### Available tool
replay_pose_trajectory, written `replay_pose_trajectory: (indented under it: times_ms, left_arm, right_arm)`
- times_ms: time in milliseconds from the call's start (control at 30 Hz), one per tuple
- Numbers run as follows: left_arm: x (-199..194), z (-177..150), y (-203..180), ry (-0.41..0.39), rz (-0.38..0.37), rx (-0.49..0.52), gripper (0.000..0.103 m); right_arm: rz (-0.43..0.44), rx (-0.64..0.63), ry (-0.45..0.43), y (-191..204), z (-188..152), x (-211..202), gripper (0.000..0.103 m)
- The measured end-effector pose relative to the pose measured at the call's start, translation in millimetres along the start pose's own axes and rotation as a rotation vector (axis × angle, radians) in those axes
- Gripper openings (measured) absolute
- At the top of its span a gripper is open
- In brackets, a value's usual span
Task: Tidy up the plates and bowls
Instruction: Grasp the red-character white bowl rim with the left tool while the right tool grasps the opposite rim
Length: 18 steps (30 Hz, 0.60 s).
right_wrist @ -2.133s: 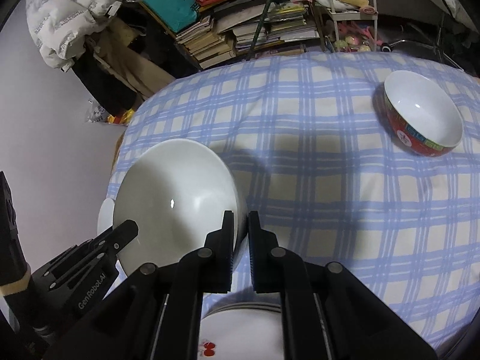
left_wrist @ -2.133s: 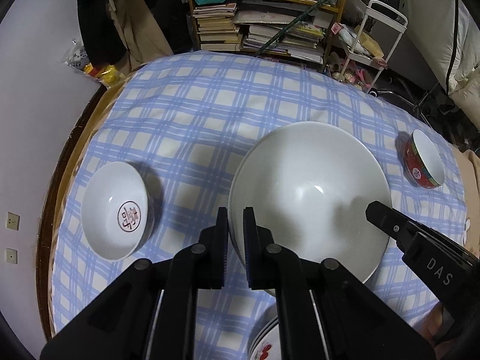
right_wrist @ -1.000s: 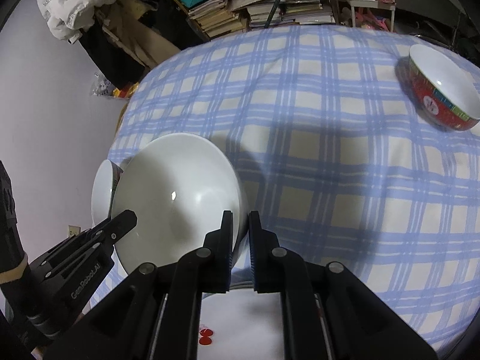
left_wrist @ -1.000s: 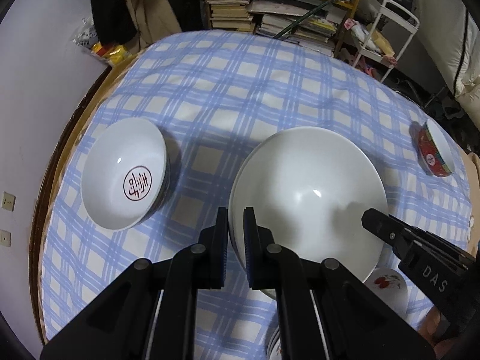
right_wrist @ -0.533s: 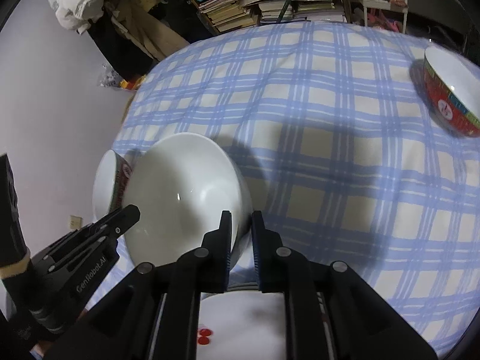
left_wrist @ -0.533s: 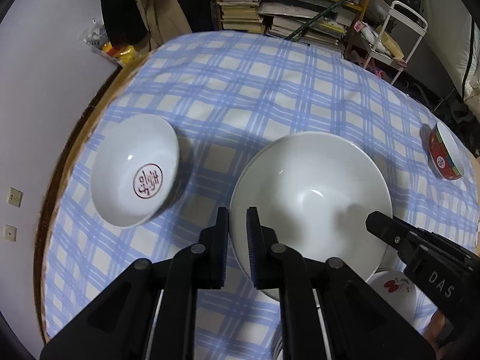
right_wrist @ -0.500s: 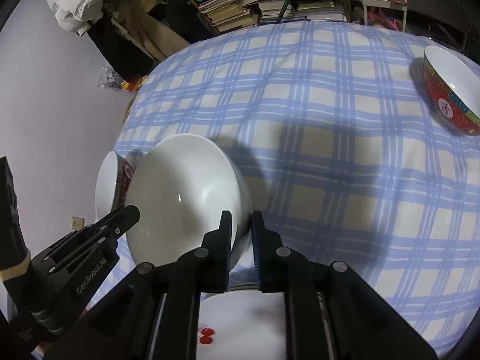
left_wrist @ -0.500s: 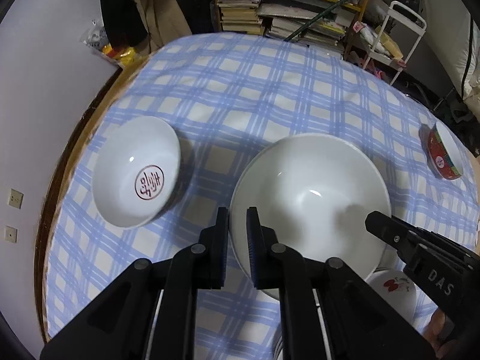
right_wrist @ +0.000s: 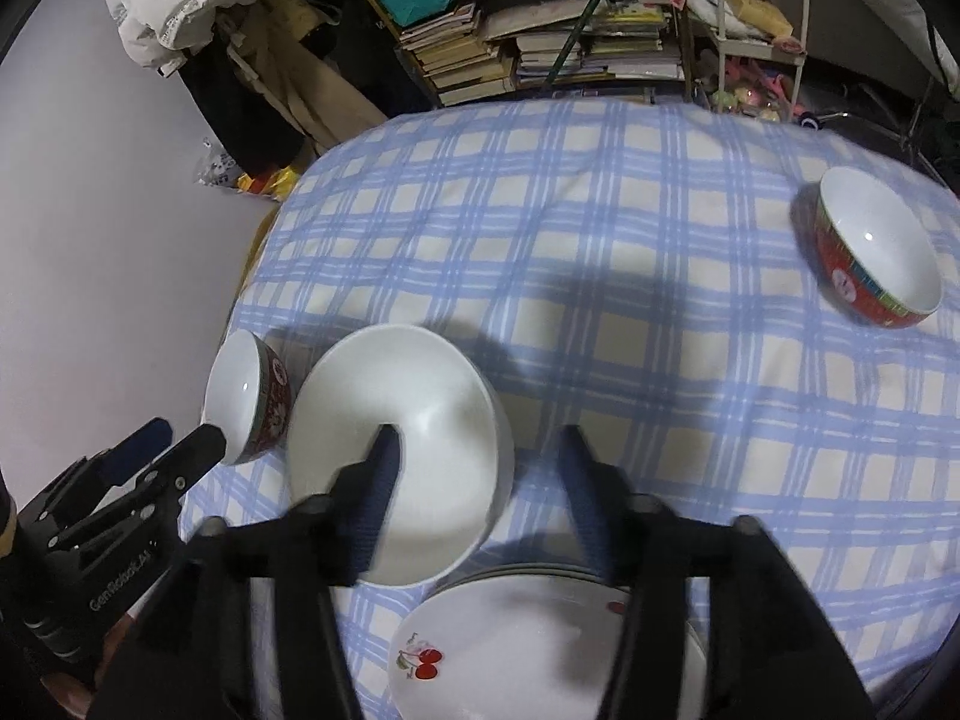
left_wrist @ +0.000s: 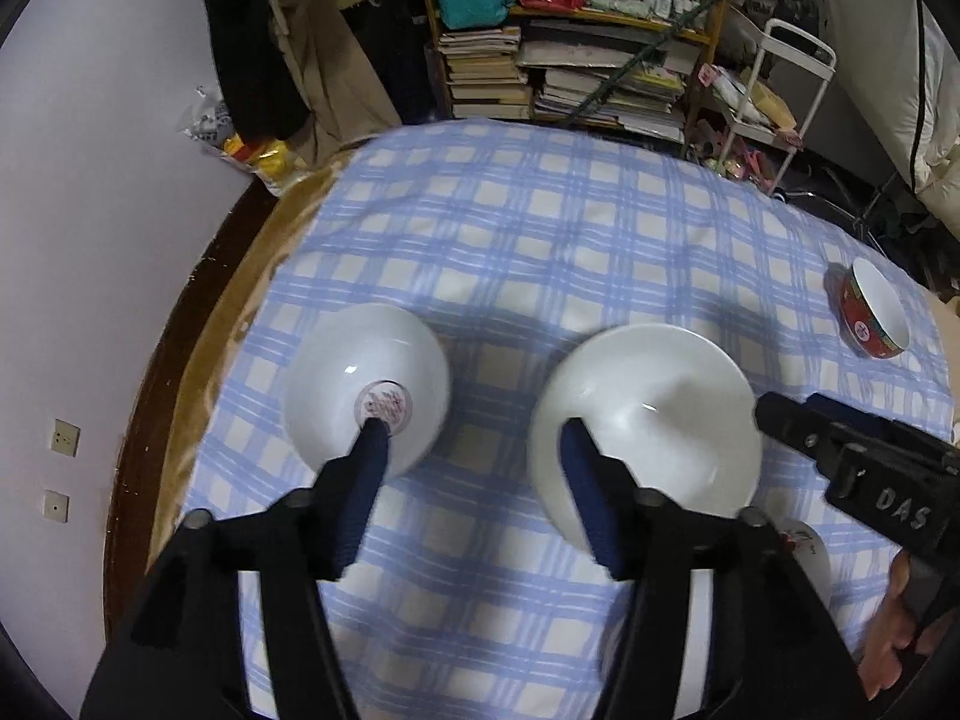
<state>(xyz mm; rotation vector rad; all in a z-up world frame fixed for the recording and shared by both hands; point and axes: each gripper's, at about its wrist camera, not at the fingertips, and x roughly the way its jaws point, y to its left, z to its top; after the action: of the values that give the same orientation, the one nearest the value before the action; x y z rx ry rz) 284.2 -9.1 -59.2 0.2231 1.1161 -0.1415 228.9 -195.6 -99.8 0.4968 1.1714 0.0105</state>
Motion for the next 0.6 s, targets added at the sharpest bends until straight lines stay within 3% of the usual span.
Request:
replay_pose_trajectory:
  times_ms: [67,167,200,300,600]
  left_arm:
    - [0.8,1.3,11.0,0.012,0.010,-0.014,0.073]
    - [3.4,1.6,26.1,0.025,0.003,-0.029,0.077]
    - [4.2,1.2,29.0,0.027,0.013,-0.029,0.077]
    - [5.0,0.3,45.5,0.014,0.038,-0.046,0.082]
    - [25.6,-3.8,95.1,0.028,0.050,-0.140,0.086]
  right_arm:
    - [-0.013,-0.016,-0.001,7.2,3.8,-2.7,0.068]
    - [-0.010,-0.035,-0.003,18.3,10.3,-7.0,0.092]
    - [-0.013,-0.043,-0.007,21.5,12.0,-8.5,0.096]
    - [-0.026,-0.095,-0.047,35.1,17.0,-13.5,0.102]
    - [-0.055,-0.183,-0.097,75.9,25.8,2.8,0.103]
